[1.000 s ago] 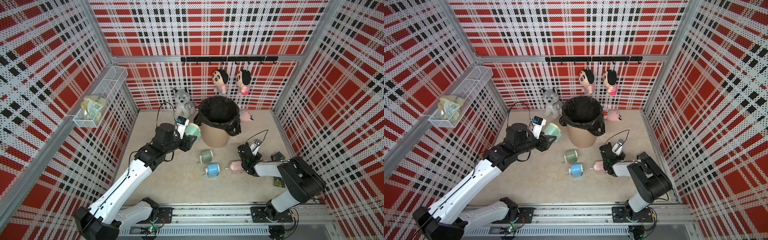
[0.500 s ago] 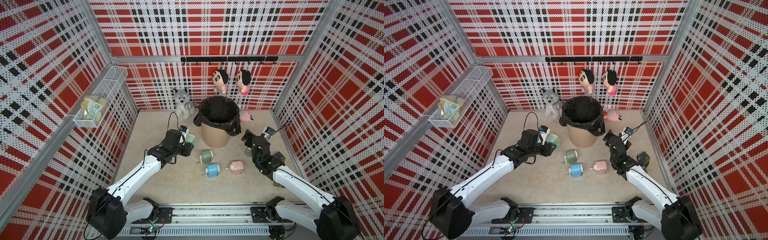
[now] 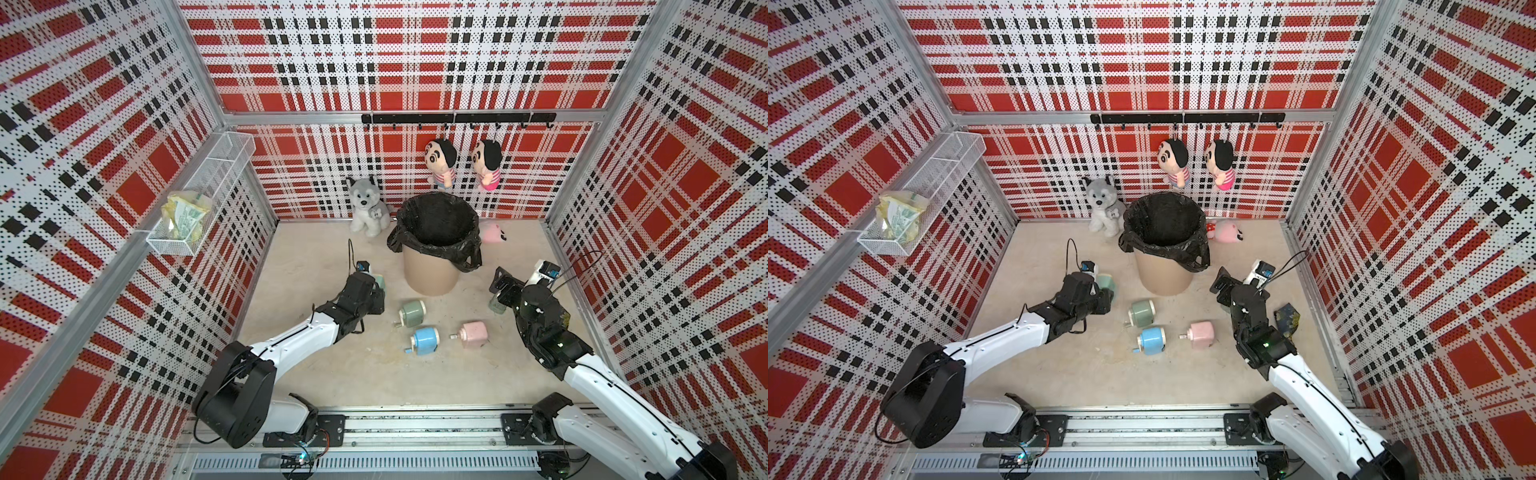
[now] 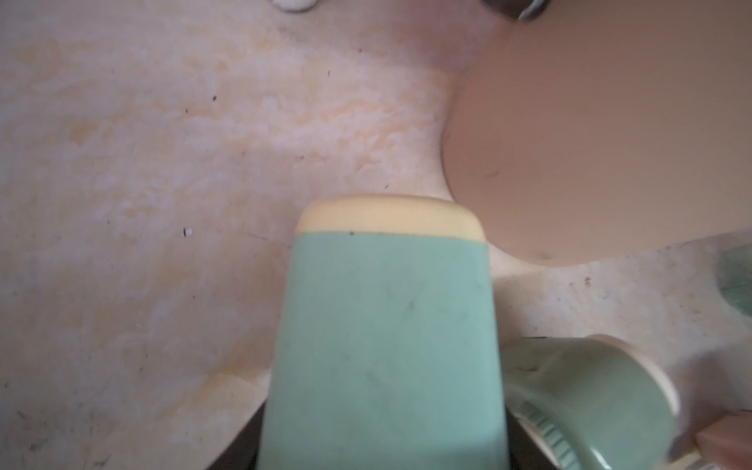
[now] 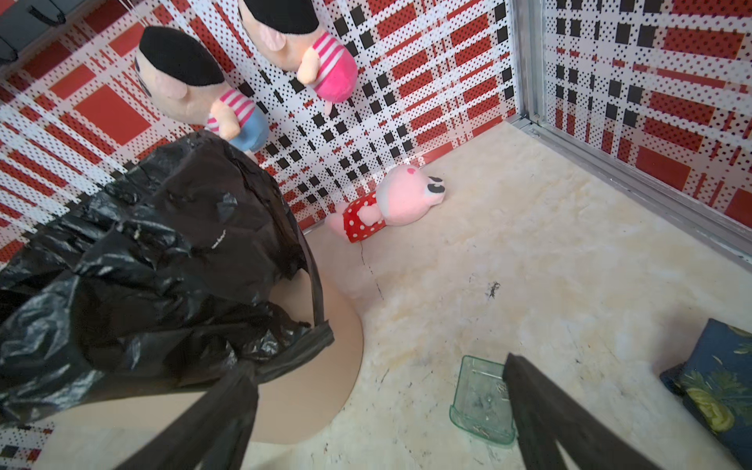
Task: Take out the pencil sharpener tray and clean the shavings
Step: Place the pencil sharpener at the center of the board.
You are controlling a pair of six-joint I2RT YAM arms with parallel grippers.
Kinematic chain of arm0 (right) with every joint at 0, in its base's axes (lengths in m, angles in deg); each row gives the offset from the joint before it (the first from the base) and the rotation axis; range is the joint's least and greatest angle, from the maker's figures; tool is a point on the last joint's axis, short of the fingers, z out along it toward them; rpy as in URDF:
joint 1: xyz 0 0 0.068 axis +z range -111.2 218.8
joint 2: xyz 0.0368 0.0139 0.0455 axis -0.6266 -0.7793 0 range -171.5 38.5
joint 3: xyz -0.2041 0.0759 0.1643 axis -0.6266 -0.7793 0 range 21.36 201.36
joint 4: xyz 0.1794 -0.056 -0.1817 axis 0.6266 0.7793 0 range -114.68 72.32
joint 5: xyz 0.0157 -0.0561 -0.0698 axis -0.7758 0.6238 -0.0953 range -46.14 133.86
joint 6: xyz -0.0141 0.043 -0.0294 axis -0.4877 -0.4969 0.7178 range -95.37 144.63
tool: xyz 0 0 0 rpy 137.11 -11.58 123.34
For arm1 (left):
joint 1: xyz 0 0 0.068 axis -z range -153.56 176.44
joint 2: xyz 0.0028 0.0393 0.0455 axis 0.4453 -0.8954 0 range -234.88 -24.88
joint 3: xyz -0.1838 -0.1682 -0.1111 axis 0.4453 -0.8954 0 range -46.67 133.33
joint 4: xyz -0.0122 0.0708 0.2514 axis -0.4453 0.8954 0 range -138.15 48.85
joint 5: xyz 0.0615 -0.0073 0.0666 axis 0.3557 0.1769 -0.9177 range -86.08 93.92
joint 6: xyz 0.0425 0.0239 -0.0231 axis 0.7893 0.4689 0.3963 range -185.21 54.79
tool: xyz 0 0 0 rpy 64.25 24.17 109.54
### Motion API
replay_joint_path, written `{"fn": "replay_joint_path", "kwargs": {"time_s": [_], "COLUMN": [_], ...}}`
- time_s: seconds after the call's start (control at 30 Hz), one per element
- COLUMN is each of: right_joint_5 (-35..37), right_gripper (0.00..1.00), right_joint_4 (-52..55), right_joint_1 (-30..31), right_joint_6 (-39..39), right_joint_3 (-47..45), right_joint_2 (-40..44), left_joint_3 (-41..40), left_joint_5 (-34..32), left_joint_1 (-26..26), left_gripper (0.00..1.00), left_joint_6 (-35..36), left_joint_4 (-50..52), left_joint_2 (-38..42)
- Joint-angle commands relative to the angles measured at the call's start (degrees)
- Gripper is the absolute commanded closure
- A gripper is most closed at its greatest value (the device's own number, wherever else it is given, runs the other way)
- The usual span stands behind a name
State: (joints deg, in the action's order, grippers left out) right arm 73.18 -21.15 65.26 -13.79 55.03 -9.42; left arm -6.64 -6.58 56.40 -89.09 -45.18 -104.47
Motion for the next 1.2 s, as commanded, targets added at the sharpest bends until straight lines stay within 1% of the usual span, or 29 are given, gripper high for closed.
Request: {"fn": "replay_joint_path", "kwargs": {"time_s": [0.0, 0.23, 0.33, 0.43, 0.5, 0.6, 0.63, 0.77, 0.83, 0.9, 1.0, 1.17], "right_joint_5": [-2.3, -2.9, -2.9, -3.2, -3.7, -4.9, -5.0, -5.2, -4.8, -4.5, -3.9, -3.3], "right_gripper": [0.03, 0.03, 0.03, 0.03, 0.02, 0.02, 0.02, 0.02, 0.03, 0.03, 0.03, 0.03], "right_joint_4": [2.6, 3.2, 3.1, 2.6, 2.2, 1.8, 1.6, 1.2, 1.5, 1.9, 2.2, 3.1], "right_joint_1": [0.2, 0.2, 0.2, 0.2, 0.2, 0.2, 0.3, 0.3, 0.3, 0.3, 0.3, 0.3], "right_joint_6": [2.5, 3.9, 4.0, 4.4, 4.3, 3.8, 3.8, 3.5, 3.7, 3.9, 4.4, 4.9], "right_joint_3": [-0.4, -1.8, -1.9, -1.7, -1.5, -1.4, -1.4, -1.7, -1.8, -2.0, -2.2, -2.3], "right_joint_2": [2.2, 3.7, 3.3, 2.5, 1.3, -0.4, -0.7, -1.1, -0.9, -0.4, 0.8, 1.9], "left_joint_3": [-2.3, -4.5, -5.0, -6.1, -6.5, -6.3, -6.0, -3.5, -1.9, -0.3, 2.3, 4.1], "left_joint_5": [-5.1, -6.3, -6.5, -6.6, -6.9, -6.7, -6.6, -6.2, -7.5, -7.2, -3.0, 13.1], "left_joint_1": [0.1, 0.3, 0.3, 0.3, 0.3, 0.2, 0.2, 0.9, 2.4, 4.3, 6.7, 7.7], "left_gripper": [0.51, 0.52, 0.47, 0.29, 0.17, 0.02, 0.01, 0.02, 0.02, 0.02, 0.02, 0.02], "left_joint_6": [-2.5, -1.0, -0.9, -0.8, -0.7, -0.3, -0.1, -0.2, -0.2, 0.1, 0.9, 2.4], "left_joint_4": [-10.4, -15.8, -16.7, -17.2, -16.8, -15.5, -14.8, -11.3, -9.0, -7.2, -4.6, -4.3], "left_joint_2": [-2.0, -7.9, -9.2, -8.3, -6.2, -2.6, -1.7, 2.2, 4.2, 6.2, 7.4, 5.2]}}
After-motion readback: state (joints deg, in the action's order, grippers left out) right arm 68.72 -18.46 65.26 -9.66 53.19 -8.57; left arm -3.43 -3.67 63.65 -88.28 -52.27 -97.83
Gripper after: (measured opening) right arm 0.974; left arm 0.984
